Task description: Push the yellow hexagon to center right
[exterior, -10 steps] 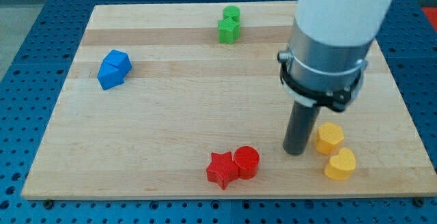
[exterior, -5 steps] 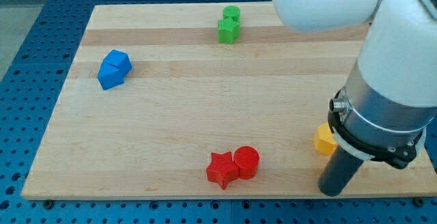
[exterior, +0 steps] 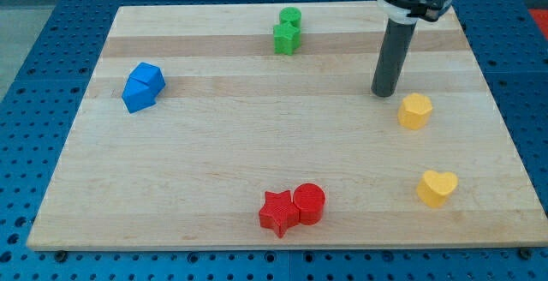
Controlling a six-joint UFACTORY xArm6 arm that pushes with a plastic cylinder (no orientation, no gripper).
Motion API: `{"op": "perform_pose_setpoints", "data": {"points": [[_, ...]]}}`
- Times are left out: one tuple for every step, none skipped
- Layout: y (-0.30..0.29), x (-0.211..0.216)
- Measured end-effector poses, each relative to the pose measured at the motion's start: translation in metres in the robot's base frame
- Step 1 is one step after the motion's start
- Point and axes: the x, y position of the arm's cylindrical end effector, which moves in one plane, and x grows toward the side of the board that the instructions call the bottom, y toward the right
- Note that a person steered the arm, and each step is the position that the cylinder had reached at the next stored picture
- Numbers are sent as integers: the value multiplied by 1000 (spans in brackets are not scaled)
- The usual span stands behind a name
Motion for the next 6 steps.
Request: {"op": "perform_pose_setpoints", "data": {"points": [[0, 30], [-1, 80], [10, 97], [54, 68], [71, 43], [70, 44]]}}
